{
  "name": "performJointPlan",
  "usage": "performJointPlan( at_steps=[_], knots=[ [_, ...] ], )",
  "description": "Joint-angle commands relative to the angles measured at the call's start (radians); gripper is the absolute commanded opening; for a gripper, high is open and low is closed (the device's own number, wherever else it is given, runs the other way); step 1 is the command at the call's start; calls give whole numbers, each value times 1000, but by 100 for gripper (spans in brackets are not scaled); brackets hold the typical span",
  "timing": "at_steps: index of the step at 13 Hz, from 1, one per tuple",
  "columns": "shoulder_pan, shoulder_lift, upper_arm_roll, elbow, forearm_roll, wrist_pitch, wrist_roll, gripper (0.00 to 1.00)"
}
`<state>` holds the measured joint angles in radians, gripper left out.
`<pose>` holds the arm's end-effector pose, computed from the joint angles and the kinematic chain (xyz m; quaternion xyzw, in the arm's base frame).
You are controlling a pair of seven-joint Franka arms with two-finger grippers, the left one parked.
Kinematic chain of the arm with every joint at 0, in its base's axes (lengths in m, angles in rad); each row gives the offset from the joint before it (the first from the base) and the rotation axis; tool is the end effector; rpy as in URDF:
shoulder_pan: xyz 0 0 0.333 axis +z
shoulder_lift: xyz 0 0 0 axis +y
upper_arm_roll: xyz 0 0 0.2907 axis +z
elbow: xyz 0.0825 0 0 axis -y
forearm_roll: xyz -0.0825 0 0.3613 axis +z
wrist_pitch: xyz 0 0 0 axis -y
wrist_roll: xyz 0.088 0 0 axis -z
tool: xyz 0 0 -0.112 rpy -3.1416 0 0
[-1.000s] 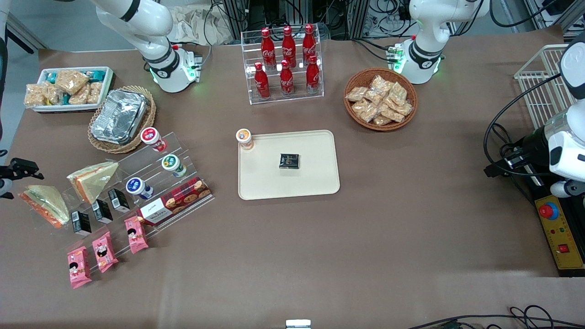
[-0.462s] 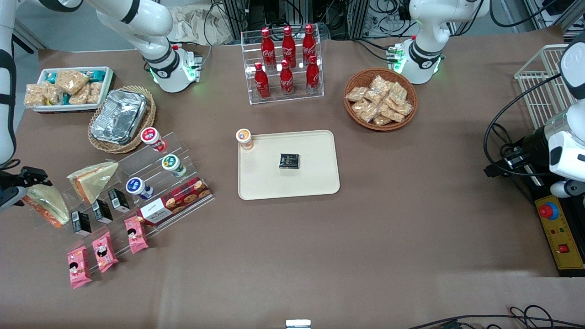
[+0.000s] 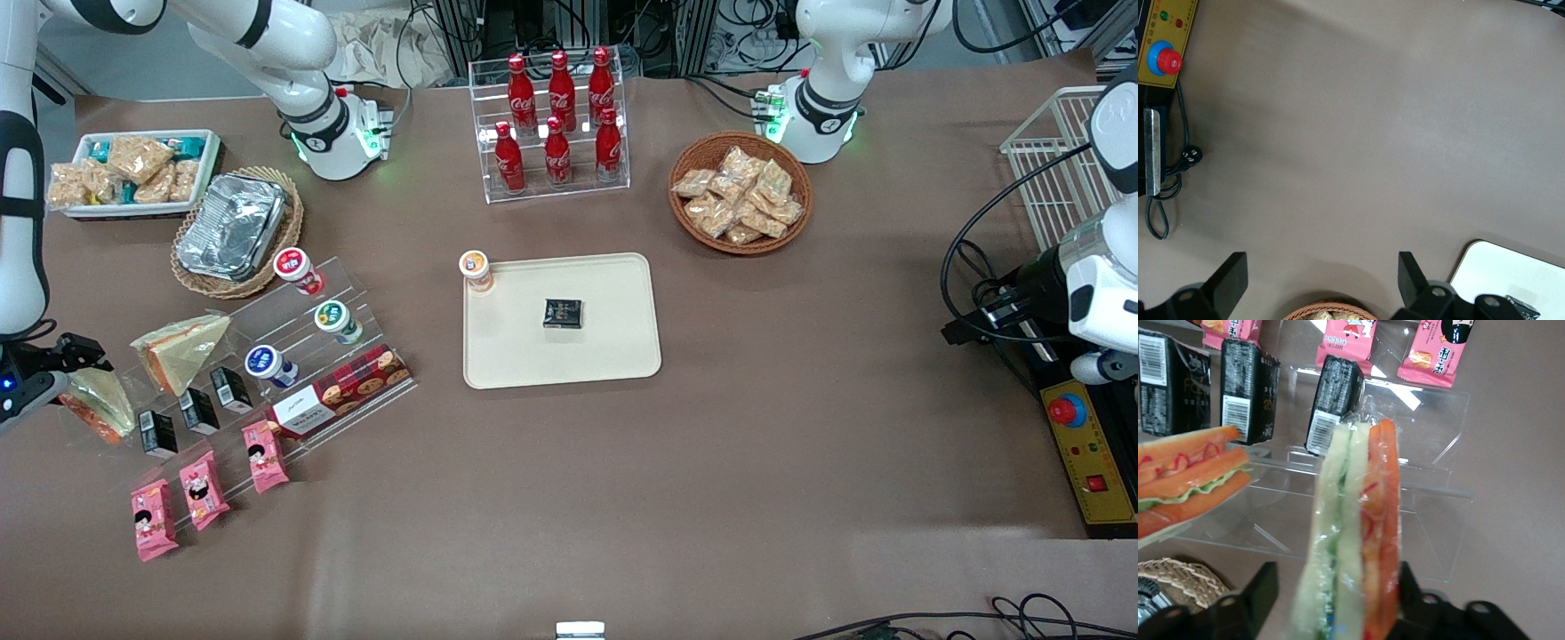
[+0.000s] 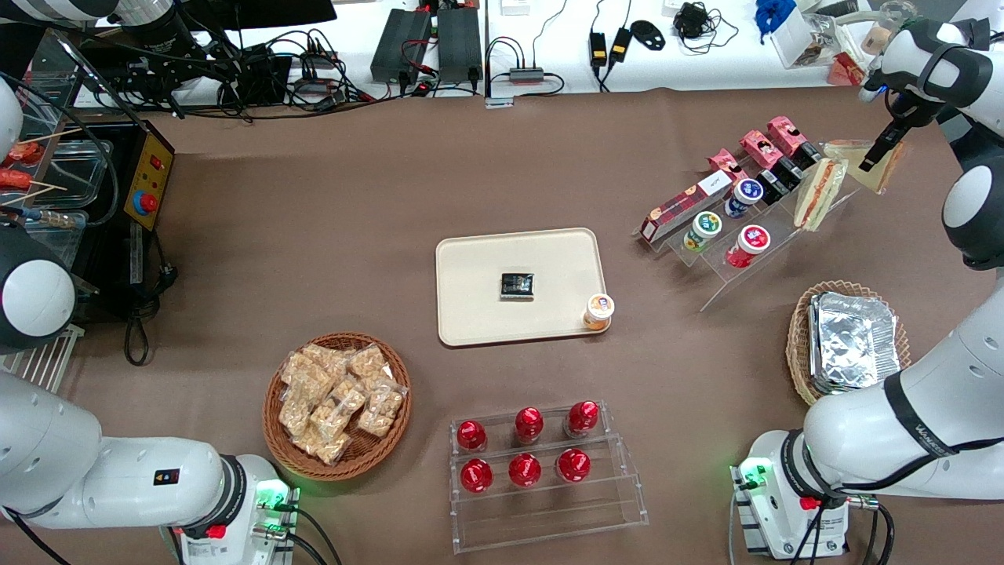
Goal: Place sandwich on tray
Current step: 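Close the right gripper on the upright wrapped triangular sandwich, then lift the sandwich out of the rack with the right gripper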
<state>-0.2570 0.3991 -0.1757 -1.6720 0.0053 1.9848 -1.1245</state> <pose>0.5702 -0.2522 0.3521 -0.9381 -0.3426 0.0509 0.0055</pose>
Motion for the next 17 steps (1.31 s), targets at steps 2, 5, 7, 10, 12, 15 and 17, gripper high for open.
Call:
performJointPlan(
  at_steps=[2,5,7,10,12,15,17],
  knots=[
    [-1,12,-2,1,13,25,-17,46],
    [-2,10,-2,3,13,26,-17,15],
    [-2,4,-2,15,12,25,-20,8],
    [8,-20,5,73,10,17,-60,8],
    [36,-64,16,106,12,15,-58,8],
    [73,-124,25,109,15,9,-58,8],
    [91,-141,65,109,15,-44,-92,9]
  ],
)
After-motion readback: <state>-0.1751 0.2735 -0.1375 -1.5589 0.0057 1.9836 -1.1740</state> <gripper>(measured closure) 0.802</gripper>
